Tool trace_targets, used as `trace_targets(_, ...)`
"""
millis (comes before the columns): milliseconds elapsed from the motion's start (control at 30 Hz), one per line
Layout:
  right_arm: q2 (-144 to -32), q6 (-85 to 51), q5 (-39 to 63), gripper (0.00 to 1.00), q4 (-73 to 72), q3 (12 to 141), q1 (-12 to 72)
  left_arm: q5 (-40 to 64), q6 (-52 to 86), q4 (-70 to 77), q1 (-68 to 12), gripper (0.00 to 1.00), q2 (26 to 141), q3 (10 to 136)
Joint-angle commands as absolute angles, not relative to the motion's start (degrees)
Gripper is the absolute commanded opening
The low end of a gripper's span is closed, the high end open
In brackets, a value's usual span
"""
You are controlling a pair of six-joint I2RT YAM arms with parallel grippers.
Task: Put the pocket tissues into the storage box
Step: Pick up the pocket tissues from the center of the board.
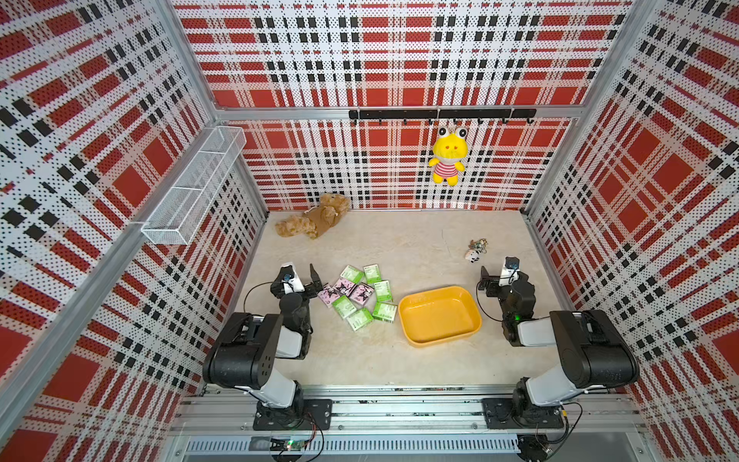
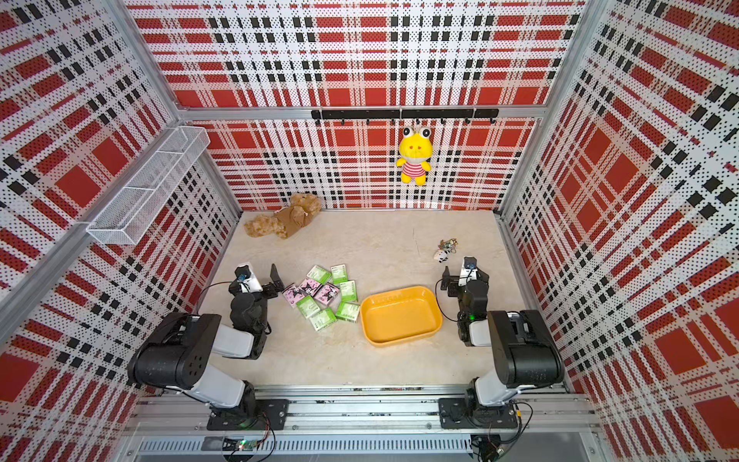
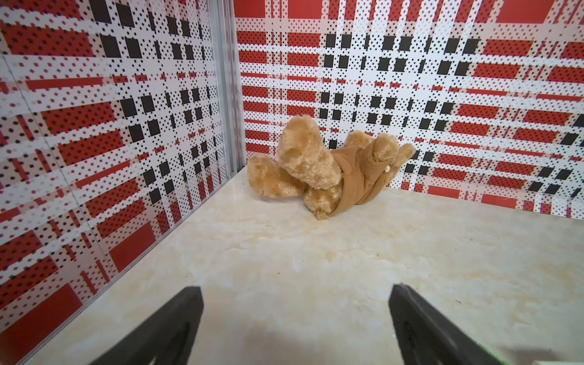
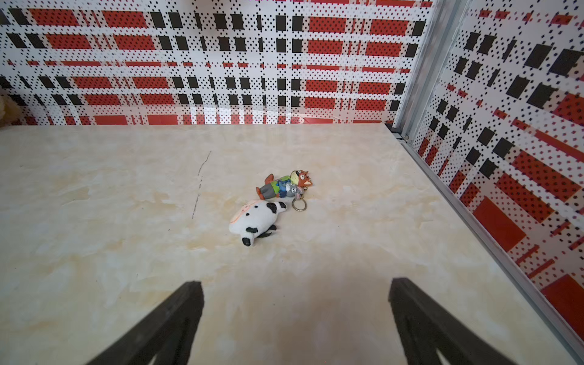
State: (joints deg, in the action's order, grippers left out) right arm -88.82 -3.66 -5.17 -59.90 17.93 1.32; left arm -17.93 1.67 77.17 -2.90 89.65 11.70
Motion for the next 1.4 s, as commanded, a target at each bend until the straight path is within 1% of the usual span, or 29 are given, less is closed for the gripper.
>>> trace_targets(0,-88.59,-3.37,-5.15,1.00,-60.80,17.89,1.49,-17.32,1.85,78.66,-2.49,0.99,90.01,12.39)
trace_targets(533,-88.38,-3.39,-5.14,1.00,-61.07,17.85,1.49,-15.96,2.26,78.40,-1.83,0.99,89.87,12.50)
trace_targets(567,-87.61,-3.35,-5.53,1.00,-59.96,18.63,1.49,-16.22,2.20,78.40,-2.01,0.99,89.77,12.40)
trace_targets(600,-84.99,-3.46,-5.88,1.00,-52.68,21.50,1.50,-17.24,2.20,77.97,-2.17,0.99,89.34,12.79)
trace_targets(633,-83.07,-3.53,-6.02,1.00,-51.08,25.67,1.49,-18.07,2.39,74.61,-2.36,0.99,87.88,14.07)
trace_targets(667,-81.13,-3.53,-6.13,1.00,-47.68,31.53,1.49,-19.28,2.38,68.23,-2.65,0.99,85.57,16.17)
trace_targets(700,-80.35,-4.84,-7.93,1.00,-33.53,35.22,1.54,-20.30,2.22,61.84,-3.10,1.00,83.24,18.92)
trace_targets(733,-79.68,-5.20,-7.20,1.00,-21.42,38.42,1.85,-20.83,1.96,58.75,-3.40,1.00,81.46,20.38)
trace_targets(833,-76.90,-4.90,-7.07,1.00,-20.69,41.76,6.85,-21.46,2.81,54.89,-4.48,0.99,75.05,21.27)
trace_targets(933,-74.95,-4.90,-6.96,1.00,-19.08,44.23,10.56,-21.05,4.95,43.36,-5.62,1.00,69.62,25.47)
trace_targets(967,-74.67,-6.00,-17.77,1.00,-6.06,46.25,11.38,-20.72,5.35,38.74,-6.37,1.00,68.15,27.44)
trace_targets(1100,-74.84,-13.65,-17.83,1.00,7.59,53.29,14.25,-18.34,6.34,22.59,-9.55,0.99,64.15,35.51)
trace_targets(1233,-73.79,-14.42,-21.46,1.00,10.90,54.23,21.27,-12.84,11.50,7.43,-10.15,0.99,66.96,47.41)
trace_targets(1367,-73.22,-17.47,-22.94,1.00,14.29,55.31,26.39,-8.53,17.08,-8.91,-12.23,0.99,77.12,62.48)
